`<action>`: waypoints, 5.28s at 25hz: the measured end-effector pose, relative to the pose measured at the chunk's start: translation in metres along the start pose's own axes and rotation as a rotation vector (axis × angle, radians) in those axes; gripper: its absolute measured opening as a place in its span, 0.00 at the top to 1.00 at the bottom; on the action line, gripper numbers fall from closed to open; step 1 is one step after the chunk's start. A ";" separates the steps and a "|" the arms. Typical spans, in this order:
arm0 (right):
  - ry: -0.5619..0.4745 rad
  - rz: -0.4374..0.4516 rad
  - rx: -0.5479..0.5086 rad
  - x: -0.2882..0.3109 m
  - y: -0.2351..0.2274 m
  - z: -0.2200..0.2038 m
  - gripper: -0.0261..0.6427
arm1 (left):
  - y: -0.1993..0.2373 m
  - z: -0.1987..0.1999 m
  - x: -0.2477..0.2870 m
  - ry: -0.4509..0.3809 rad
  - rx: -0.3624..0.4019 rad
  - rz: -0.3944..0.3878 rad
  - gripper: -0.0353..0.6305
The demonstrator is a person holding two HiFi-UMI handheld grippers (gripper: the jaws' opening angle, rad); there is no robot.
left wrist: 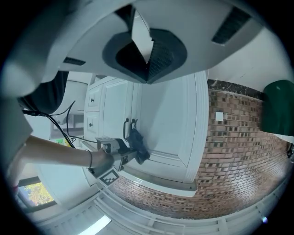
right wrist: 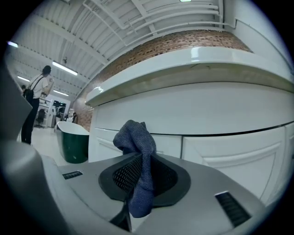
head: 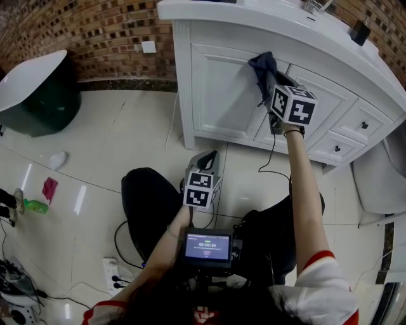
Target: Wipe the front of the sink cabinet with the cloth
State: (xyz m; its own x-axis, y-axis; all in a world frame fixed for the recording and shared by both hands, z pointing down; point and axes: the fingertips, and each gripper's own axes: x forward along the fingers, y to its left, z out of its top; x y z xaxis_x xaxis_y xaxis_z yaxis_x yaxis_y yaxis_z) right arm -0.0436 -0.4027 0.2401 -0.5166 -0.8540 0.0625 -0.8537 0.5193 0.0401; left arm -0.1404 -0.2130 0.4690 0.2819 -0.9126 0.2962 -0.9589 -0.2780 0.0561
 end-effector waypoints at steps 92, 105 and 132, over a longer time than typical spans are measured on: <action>0.266 0.071 0.050 0.030 0.057 -0.154 0.86 | 0.031 0.047 -0.045 -0.116 -0.014 -0.026 0.92; 0.303 -0.068 0.102 -0.029 -0.045 -0.188 0.86 | -0.028 0.069 -0.022 -0.126 0.032 -0.118 0.92; 0.396 0.268 -0.004 0.083 0.187 -0.217 0.86 | 0.053 0.040 -0.043 -0.131 -0.099 0.018 0.92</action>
State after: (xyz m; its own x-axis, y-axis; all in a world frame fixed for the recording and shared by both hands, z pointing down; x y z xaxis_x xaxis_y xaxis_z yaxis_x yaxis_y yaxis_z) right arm -0.2316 -0.3695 0.4693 -0.6526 -0.6126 0.4460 -0.6935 0.7200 -0.0258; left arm -0.2019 -0.2009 0.4208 0.2600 -0.9503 0.1713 -0.9605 -0.2362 0.1472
